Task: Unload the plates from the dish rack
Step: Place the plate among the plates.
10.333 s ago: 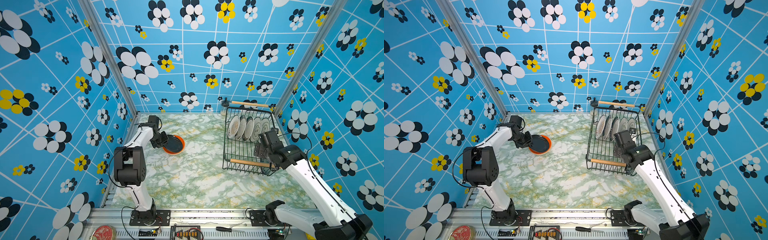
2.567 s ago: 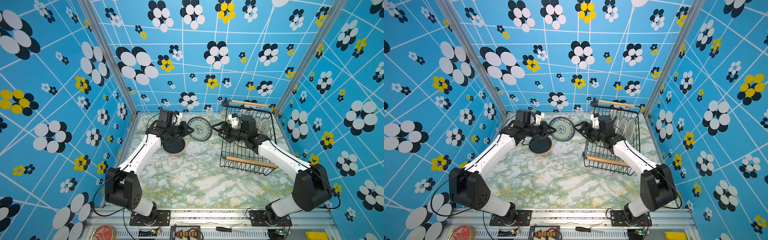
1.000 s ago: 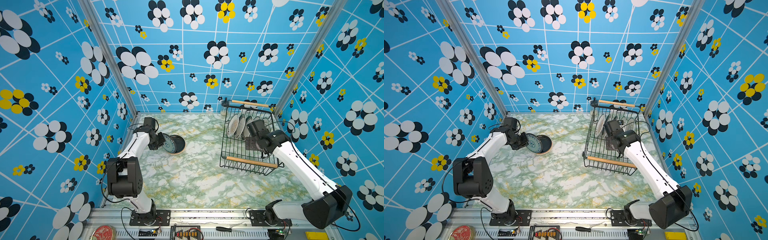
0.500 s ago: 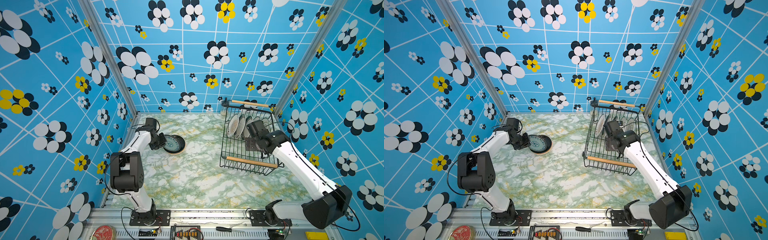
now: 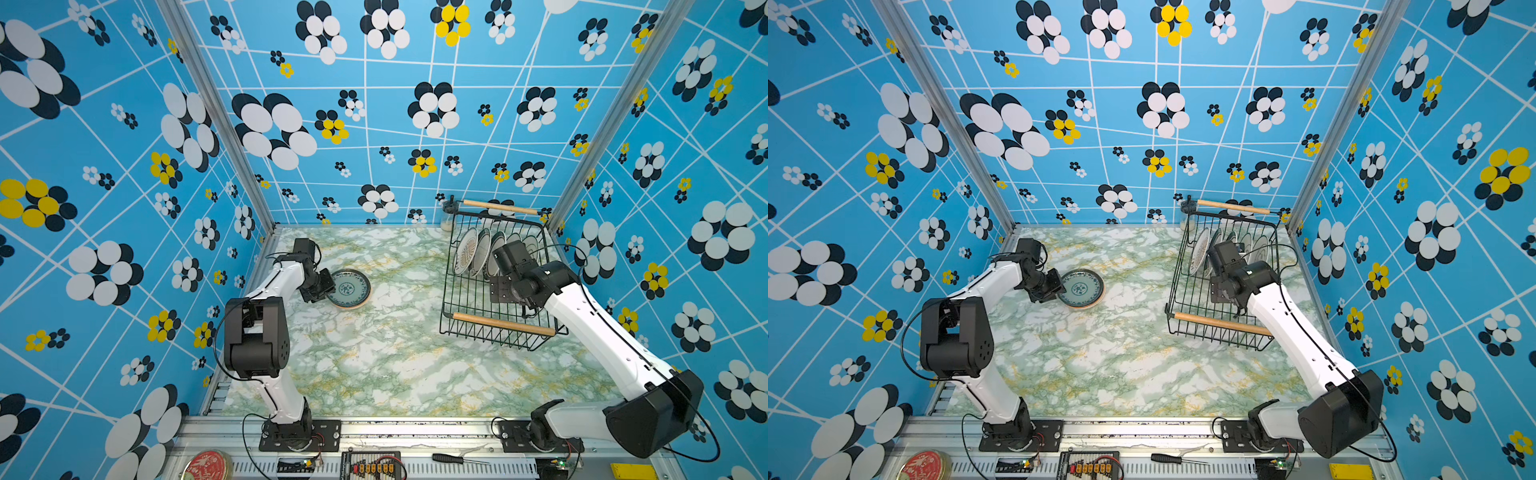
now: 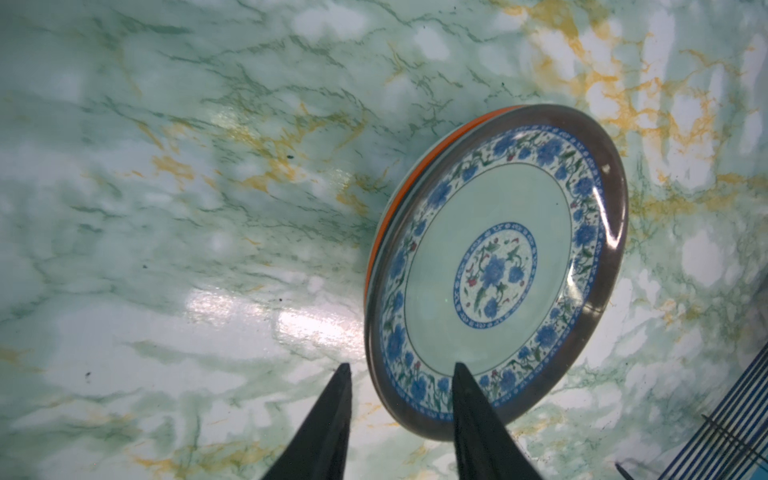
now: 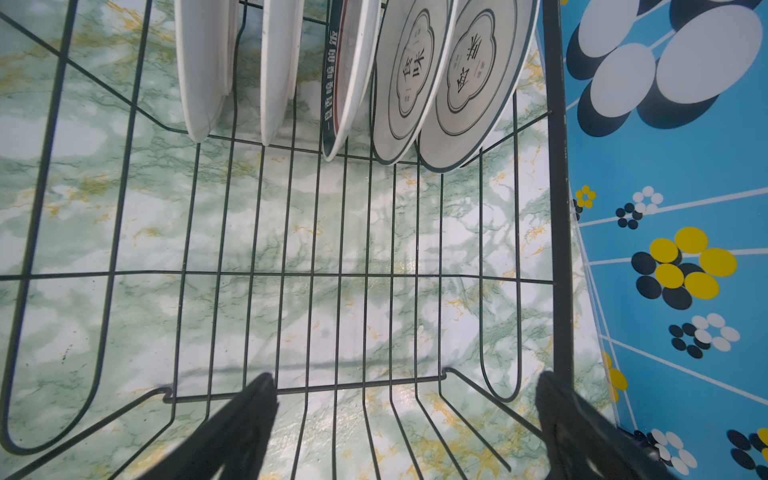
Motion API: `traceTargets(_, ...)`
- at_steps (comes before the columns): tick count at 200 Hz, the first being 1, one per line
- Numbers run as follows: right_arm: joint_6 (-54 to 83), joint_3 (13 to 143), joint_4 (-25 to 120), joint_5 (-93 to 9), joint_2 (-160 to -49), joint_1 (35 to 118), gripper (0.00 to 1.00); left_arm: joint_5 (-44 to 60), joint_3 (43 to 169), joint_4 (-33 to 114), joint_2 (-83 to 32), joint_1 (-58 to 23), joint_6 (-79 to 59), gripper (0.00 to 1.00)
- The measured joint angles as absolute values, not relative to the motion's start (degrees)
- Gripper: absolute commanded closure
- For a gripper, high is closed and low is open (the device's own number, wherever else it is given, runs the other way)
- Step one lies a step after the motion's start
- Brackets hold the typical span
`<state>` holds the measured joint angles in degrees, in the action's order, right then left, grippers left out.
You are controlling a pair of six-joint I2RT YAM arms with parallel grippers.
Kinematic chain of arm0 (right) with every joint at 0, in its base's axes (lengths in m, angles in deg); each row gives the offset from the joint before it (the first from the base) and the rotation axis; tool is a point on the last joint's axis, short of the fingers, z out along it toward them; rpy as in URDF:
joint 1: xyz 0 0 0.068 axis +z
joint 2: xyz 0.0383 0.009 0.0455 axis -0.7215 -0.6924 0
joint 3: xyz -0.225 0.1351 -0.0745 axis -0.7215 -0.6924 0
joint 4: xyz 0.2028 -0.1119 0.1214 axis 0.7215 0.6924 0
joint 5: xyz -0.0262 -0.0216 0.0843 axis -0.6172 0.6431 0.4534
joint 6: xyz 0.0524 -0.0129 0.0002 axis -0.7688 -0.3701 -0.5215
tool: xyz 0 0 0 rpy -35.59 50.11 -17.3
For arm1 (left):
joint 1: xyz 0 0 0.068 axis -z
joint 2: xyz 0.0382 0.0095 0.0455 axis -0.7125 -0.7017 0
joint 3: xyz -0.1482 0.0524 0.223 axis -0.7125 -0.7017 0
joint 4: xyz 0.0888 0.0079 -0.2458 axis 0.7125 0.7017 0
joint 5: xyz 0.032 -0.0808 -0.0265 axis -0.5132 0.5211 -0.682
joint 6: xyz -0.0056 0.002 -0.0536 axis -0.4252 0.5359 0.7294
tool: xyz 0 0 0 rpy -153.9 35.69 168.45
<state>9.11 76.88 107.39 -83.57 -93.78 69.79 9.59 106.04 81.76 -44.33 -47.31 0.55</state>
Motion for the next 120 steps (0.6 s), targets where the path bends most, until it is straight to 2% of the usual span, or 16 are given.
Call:
traceTargets(22, 9.1, 76.9, 107.4, -83.2, -93.8, 69.8, 0.01, 10.4, 106.0, 81.4, -44.3, -47.3, 0.0, 0.36)
traceTargets(44, 9.1, 76.8, 107.4, -83.0, -93.8, 69.8, 0.01, 10.7, 106.1, 81.6, -44.3, -47.3, -0.3, 0.33)
traceTargets(49, 9.1, 76.8, 107.4, -82.9, -93.8, 69.8, 0.01, 10.8, 106.4, 81.9, -44.5, -47.3, -0.6, 0.2)
traceTargets(53, 9.2, 76.8, 107.4, -82.8, -93.8, 69.8, 0.01, 10.9, 106.7, 82.1, -44.7, -47.3, -0.6, 0.03)
traceTargets(55, 9.2, 76.8, 107.4, -82.8, -93.8, 69.8, 0.01, 10.9, 106.9, 82.2, -44.8, -47.3, -0.9, 0.0)
traceTargets(120, 9.3, 76.0, 107.4, -82.4, -93.3, 69.8, 0.01, 10.3, 113.9, 86.3, -52.2, -45.3, -3.6, 0.01)
